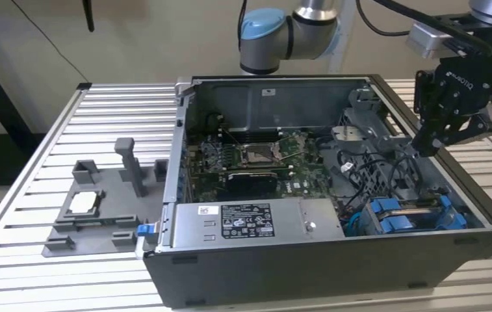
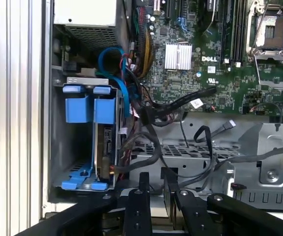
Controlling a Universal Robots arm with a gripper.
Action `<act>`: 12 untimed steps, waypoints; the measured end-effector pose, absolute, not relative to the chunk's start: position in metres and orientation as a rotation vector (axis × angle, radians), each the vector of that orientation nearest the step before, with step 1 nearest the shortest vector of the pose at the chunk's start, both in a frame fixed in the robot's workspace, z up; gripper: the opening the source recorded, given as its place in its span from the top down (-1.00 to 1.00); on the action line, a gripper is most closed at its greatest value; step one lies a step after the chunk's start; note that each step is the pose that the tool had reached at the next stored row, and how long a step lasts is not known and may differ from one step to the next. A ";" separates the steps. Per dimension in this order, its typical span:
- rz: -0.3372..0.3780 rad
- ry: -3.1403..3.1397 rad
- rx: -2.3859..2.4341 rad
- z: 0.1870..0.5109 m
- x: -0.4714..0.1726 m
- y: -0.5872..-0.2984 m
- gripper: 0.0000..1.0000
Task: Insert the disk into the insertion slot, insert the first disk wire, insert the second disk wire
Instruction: 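Insert the second disk wire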
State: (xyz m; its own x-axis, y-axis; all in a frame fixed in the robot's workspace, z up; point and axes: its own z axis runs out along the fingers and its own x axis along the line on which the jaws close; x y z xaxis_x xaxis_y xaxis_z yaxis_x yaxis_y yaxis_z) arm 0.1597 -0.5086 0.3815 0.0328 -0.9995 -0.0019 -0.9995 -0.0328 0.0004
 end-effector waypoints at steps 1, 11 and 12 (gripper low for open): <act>0.001 2.184 -2.257 0.382 0.160 -0.507 0.47; -0.003 2.184 -2.257 0.398 0.156 -0.507 0.47; -0.004 2.184 -2.257 0.398 0.154 -0.507 0.47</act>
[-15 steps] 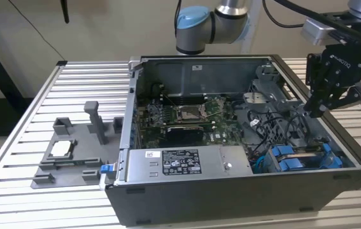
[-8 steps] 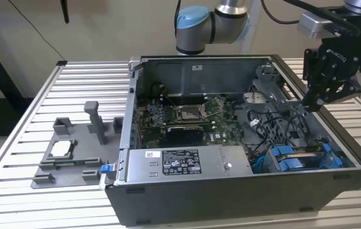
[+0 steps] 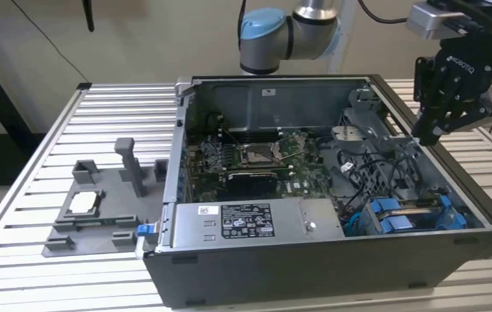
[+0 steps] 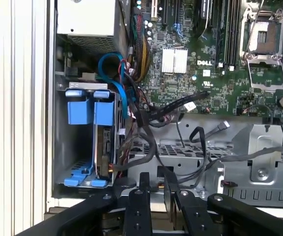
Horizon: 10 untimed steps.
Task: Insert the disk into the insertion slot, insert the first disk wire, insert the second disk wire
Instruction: 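Insert the second disk wire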
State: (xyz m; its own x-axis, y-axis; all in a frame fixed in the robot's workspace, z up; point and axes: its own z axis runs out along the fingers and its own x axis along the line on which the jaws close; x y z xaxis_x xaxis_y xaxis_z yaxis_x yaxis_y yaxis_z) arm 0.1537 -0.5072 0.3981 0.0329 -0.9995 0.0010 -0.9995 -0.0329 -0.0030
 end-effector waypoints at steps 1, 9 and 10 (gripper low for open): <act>-0.008 2.182 -2.255 0.398 0.151 -0.507 0.47; -0.052 2.168 -2.241 0.398 0.126 -0.507 0.47; -0.062 2.166 -2.241 0.398 0.124 -0.507 0.47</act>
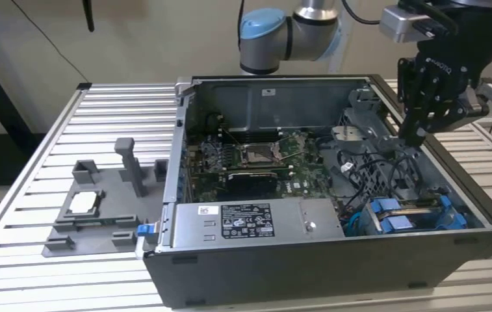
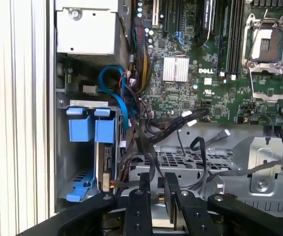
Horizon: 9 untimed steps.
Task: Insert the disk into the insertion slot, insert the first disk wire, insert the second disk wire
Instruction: 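Insert the second disk wire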
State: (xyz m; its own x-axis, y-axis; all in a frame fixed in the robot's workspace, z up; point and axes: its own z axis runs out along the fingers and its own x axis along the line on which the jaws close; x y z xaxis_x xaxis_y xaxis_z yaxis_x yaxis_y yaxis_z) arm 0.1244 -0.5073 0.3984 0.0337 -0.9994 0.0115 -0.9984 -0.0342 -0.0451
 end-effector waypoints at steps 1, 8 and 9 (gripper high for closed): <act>-0.074 2.165 -2.241 0.398 0.123 -0.507 0.47; -0.148 2.173 -2.256 0.398 0.109 -0.507 0.47; -0.152 2.173 -2.258 0.398 0.106 -0.507 0.47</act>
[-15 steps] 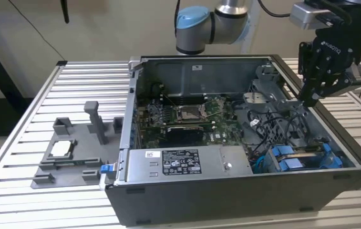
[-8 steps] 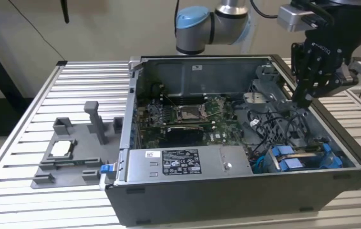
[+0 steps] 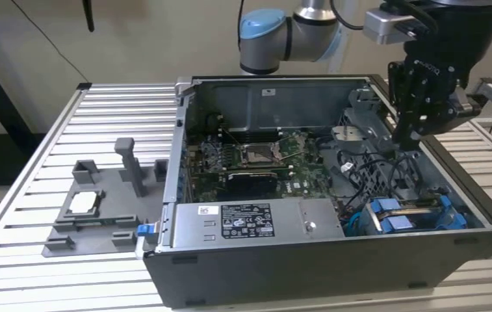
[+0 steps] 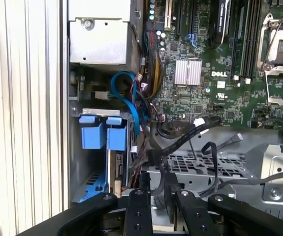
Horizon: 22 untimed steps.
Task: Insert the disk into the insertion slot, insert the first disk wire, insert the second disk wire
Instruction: 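Insert the second disk wire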
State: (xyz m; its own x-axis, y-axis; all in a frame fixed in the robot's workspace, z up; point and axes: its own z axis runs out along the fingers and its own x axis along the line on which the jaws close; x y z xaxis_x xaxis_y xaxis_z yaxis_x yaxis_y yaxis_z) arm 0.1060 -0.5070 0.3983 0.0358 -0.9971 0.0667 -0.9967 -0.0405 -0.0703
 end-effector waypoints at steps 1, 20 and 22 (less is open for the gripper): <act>-0.156 2.173 -2.259 0.398 0.104 -0.507 0.47; -0.240 2.127 -2.288 0.388 0.073 -0.506 0.47; -0.253 2.113 -2.297 0.387 0.072 -0.506 0.47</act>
State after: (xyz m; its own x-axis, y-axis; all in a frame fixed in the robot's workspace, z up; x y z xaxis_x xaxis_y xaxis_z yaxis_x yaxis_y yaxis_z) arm 0.0719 -0.5056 0.3871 0.0761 -0.9909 0.1114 -0.9891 -0.0892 -0.1171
